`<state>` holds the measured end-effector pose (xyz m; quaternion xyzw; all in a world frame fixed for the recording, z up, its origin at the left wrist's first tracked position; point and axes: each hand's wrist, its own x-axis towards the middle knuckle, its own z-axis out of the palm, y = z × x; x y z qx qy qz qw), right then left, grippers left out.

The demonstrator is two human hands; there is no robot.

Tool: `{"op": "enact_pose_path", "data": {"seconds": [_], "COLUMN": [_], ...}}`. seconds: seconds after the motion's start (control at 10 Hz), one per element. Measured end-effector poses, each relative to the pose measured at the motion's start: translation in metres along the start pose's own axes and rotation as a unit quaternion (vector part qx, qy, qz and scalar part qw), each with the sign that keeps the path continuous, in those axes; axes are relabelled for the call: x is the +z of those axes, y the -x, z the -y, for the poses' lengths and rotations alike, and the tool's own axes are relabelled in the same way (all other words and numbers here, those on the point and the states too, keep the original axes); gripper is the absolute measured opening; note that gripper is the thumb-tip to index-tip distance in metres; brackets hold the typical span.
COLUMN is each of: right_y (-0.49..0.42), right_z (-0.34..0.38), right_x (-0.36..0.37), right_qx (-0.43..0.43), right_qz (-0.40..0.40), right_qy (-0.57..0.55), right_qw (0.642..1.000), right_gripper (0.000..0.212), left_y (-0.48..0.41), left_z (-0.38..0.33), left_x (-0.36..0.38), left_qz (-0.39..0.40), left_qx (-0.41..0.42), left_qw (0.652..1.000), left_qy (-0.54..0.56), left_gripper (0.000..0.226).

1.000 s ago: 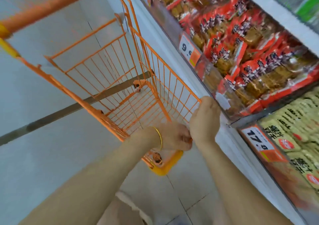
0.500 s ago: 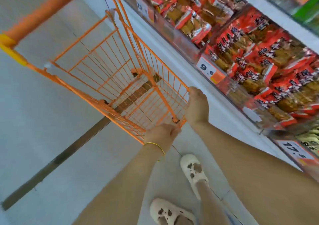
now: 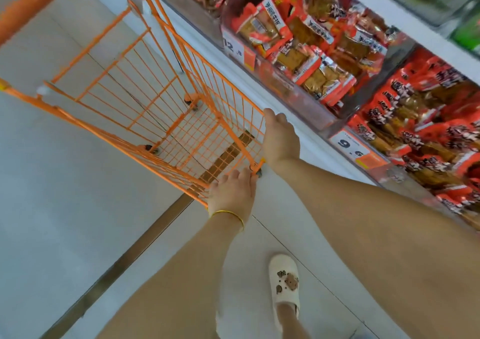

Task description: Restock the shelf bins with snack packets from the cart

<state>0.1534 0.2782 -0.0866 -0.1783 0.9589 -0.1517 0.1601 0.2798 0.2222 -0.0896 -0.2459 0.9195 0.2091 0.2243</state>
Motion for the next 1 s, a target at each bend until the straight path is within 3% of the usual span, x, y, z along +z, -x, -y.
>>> {"op": "enact_pose_path", "data": {"seconds": [0.4, 0.5, 0.7, 0.8, 0.9, 1.0], "right_y": [-0.049, -0.046, 0.008, 0.045, 0.092, 0.145], "right_z": [0.065, 0.060, 0.035, 0.022, 0.000, -0.028], "right_x": [0.001, 0.002, -0.008, -0.008, -0.014, -0.026], "right_qx": [0.110, 0.136, 0.084, 0.107, 0.134, 0.146], "right_qz": [0.006, 0.023, 0.043, 0.066, 0.064, 0.044], "right_qy": [0.013, -0.006, -0.005, -0.003, -0.017, -0.056], "right_qw": [0.994, 0.990, 0.995, 0.992, 0.989, 0.987], "right_gripper": [0.060, 0.053, 0.060, 0.064, 0.059, 0.053], "left_y": [-0.064, -0.068, -0.079, -0.085, -0.087, -0.062], "left_z": [0.050, 0.051, 0.025, 0.014, -0.002, -0.025], "left_x": [-0.051, -0.055, -0.052, -0.051, -0.048, -0.054], "left_qz": [0.022, 0.014, 0.018, 0.035, 0.044, -0.041], "left_qx": [0.074, 0.096, 0.069, 0.033, -0.002, -0.029], "left_qw": [0.997, 0.995, 0.997, 0.999, 0.997, 0.994], "left_qy": [-0.028, -0.036, -0.006, 0.017, -0.060, -0.101], "left_gripper": [0.039, 0.040, 0.043, 0.043, 0.049, 0.055]}}
